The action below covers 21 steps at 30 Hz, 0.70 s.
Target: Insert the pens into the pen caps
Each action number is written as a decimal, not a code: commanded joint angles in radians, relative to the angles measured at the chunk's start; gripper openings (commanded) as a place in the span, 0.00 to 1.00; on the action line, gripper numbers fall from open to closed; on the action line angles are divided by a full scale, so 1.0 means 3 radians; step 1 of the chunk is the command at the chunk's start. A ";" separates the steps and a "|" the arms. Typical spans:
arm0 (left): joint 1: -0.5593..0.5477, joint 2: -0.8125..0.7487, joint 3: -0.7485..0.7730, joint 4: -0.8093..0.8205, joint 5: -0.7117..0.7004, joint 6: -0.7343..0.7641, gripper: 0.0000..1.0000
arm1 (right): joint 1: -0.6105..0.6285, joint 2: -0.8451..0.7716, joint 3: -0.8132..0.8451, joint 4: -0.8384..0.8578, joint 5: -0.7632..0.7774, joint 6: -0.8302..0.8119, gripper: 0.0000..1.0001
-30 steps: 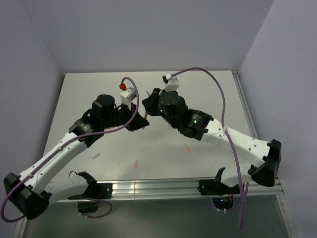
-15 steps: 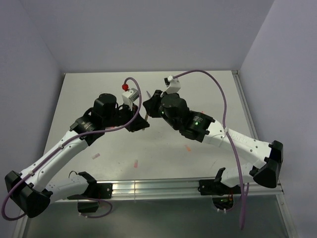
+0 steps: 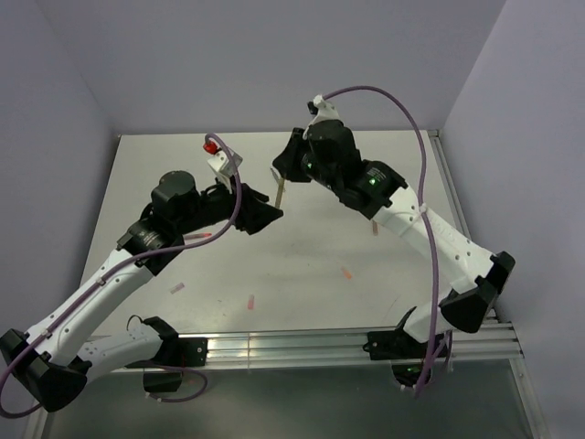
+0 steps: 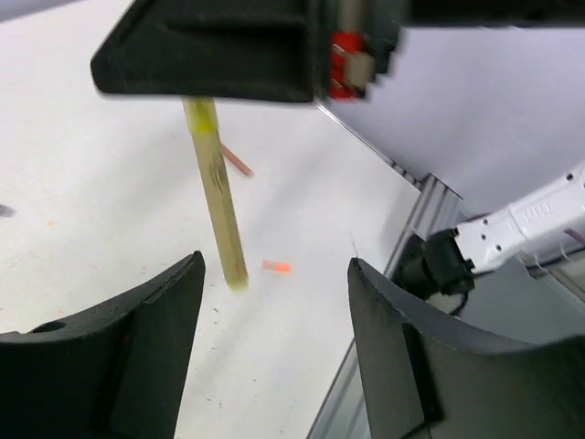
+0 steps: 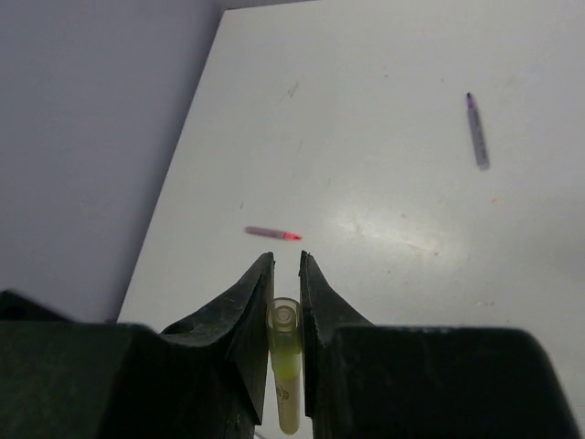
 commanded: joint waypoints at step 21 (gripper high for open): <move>0.0024 -0.0829 -0.0280 -0.0489 -0.1824 0.0022 0.70 | -0.1574 0.3209 0.2464 -0.0836 -0.0260 -0.1165 0.00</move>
